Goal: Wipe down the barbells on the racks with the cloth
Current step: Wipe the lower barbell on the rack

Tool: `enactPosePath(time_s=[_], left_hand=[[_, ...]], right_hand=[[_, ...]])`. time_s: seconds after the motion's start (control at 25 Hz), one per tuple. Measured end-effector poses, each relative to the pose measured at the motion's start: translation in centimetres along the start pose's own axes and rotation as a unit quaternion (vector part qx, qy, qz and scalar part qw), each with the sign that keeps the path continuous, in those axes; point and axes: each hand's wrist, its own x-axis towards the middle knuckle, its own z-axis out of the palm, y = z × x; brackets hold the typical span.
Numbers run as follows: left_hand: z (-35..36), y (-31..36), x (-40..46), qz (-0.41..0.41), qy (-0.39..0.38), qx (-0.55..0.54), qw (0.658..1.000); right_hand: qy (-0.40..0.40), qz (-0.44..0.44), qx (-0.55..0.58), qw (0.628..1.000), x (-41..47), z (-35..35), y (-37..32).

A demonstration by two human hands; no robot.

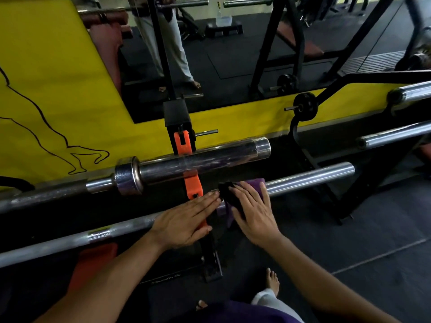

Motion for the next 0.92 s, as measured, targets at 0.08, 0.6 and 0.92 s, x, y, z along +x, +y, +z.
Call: enactPosePath(time_s=[0.08, 0.6, 0.92], left_hand=[[-0.2, 0.1, 0.2, 0.012, 0.001, -0.007, 1.000], [-0.2, 0.2, 0.0, -0.005, -0.002, 0.006, 1.000], [-0.5, 0.4, -0.1, -0.010, 0.008, 0.007, 1.000]], right_hand=[[0.060, 0.008, -0.019, 0.998, -2.0, 0.0, 2.8], [-0.140, 0.028, -0.103, 0.984, 5.7, -1.8, -1.5], [-0.012, 0.015, 0.112, 0.994, -2.9, -1.1, -1.2]])
